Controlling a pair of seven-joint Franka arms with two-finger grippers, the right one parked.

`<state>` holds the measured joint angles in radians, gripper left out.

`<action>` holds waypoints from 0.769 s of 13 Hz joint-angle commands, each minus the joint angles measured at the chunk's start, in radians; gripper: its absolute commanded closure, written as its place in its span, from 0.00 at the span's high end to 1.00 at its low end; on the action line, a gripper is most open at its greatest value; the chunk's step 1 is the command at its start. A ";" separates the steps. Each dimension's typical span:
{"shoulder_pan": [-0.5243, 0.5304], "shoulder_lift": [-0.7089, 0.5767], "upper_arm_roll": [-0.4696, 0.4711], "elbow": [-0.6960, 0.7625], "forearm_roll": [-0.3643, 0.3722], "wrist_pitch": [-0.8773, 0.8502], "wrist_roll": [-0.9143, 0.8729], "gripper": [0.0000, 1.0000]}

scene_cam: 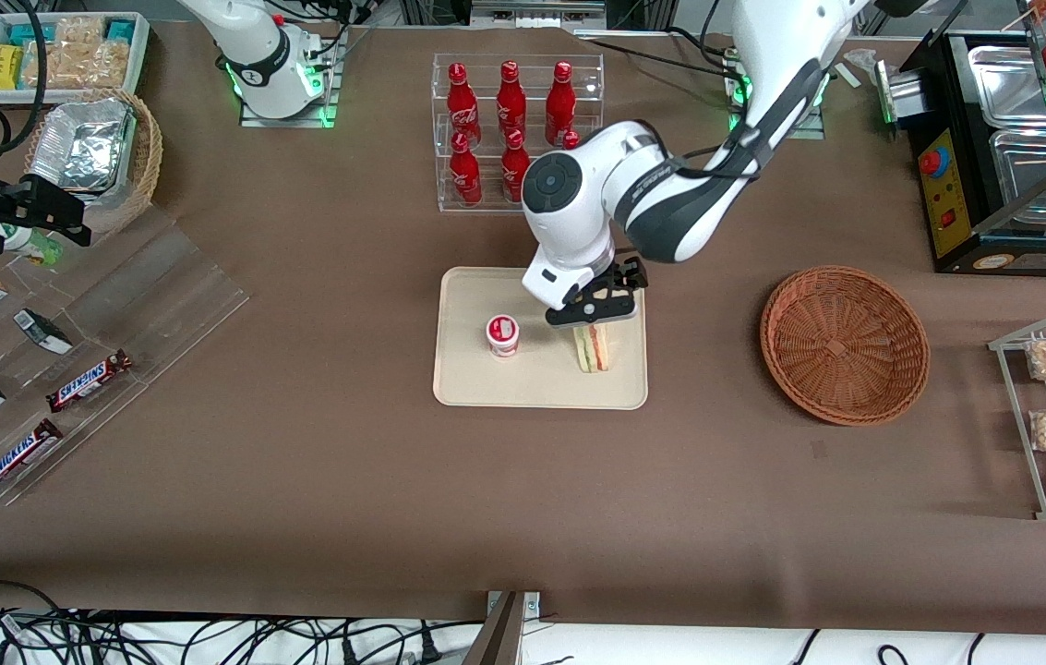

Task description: Place sandwich from basket to tray

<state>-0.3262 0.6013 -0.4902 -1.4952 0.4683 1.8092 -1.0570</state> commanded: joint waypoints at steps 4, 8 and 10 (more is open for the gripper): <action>0.104 -0.076 -0.022 0.088 -0.066 -0.106 0.050 1.00; 0.214 -0.121 -0.019 0.185 -0.163 -0.253 0.291 1.00; 0.251 -0.124 -0.011 0.236 -0.192 -0.310 0.394 1.00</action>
<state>-0.1062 0.4791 -0.4986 -1.3110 0.3144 1.5597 -0.7603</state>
